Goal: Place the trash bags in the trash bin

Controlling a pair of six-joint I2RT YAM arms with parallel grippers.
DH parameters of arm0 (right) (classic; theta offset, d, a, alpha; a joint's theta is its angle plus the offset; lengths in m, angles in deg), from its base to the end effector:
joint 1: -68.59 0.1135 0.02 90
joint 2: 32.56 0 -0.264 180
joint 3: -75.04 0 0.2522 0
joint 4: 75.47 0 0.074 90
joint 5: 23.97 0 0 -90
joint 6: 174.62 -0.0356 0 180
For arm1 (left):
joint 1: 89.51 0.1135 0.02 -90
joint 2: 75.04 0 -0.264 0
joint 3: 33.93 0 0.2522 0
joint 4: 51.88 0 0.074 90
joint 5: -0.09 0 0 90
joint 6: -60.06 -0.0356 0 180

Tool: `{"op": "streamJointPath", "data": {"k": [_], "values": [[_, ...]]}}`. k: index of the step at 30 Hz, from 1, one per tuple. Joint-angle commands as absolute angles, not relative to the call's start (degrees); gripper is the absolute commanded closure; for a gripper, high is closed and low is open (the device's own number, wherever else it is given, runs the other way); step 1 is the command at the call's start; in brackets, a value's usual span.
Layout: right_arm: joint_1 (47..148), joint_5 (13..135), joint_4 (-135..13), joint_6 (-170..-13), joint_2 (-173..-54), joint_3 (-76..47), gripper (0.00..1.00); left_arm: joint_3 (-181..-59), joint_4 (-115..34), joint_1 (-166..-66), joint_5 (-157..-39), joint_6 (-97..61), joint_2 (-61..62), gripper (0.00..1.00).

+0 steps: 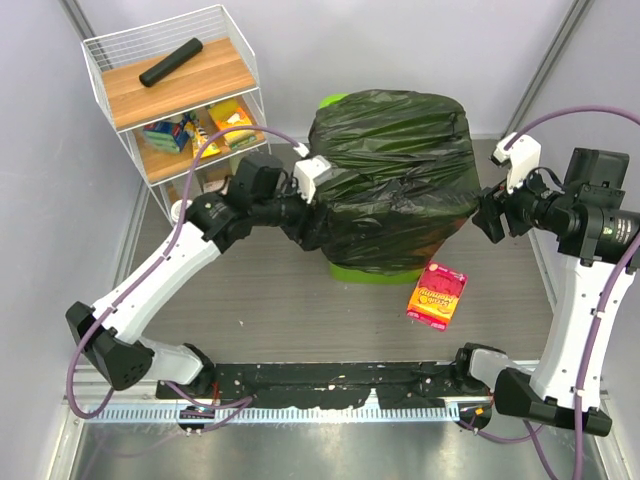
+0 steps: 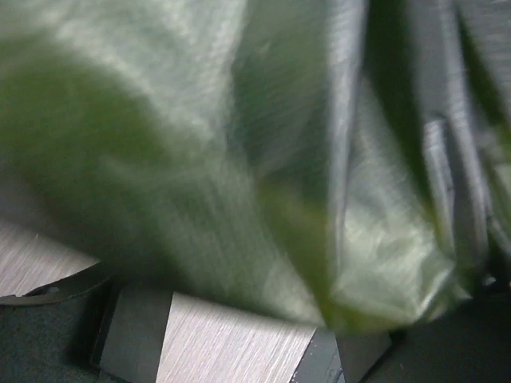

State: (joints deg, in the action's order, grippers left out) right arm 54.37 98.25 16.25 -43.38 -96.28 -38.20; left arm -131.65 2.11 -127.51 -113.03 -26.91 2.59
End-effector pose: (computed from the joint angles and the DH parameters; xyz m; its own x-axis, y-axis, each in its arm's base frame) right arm 0.1442 -0.0170 0.4721 -0.3742 -0.4805 -0.7931 -0.5609 0.7984 -0.2190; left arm 0.2190 -0.1889 0.3985 -0.4824 0.3152 -0.8173 0.7987 0.5415 -0.2626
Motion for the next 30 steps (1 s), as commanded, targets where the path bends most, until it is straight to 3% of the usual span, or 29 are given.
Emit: {"op": "streamJointPath", "data": {"k": [1, 12, 20, 21, 24, 30], "values": [[54.35, 97.31, 18.45, -47.52, -97.33, -42.77, 0.30, -133.46, -1.73, -132.22, -113.03, -26.34, 5.11, 0.27], [54.35, 96.26, 22.76, -49.80, -98.12, -49.88, 0.29, -137.07, -3.92, -141.72, -108.99, -28.01, 11.01, 0.26], [54.35, 92.75, 10.47, -61.32, -104.26, -52.01, 0.29, -139.18, -1.56, -146.73, -108.46, -32.13, 11.37, 0.24], [54.35, 92.48, 8.80, -62.28, -105.06, -52.36, 0.29, -139.36, -0.77, -146.64, -107.85, -32.83, 10.58, 0.16], [54.35, 91.69, 5.71, -63.26, -110.15, -53.67, 0.29, -140.32, 1.86, -146.73, -104.78, -35.73, 7.50, 0.08], [54.35, 90.81, 0.61, -64.93, -115.43, -54.56, 0.29, -141.29, 6.35, -146.56, -96.70, -41.27, 0.39, 0.05]]}}
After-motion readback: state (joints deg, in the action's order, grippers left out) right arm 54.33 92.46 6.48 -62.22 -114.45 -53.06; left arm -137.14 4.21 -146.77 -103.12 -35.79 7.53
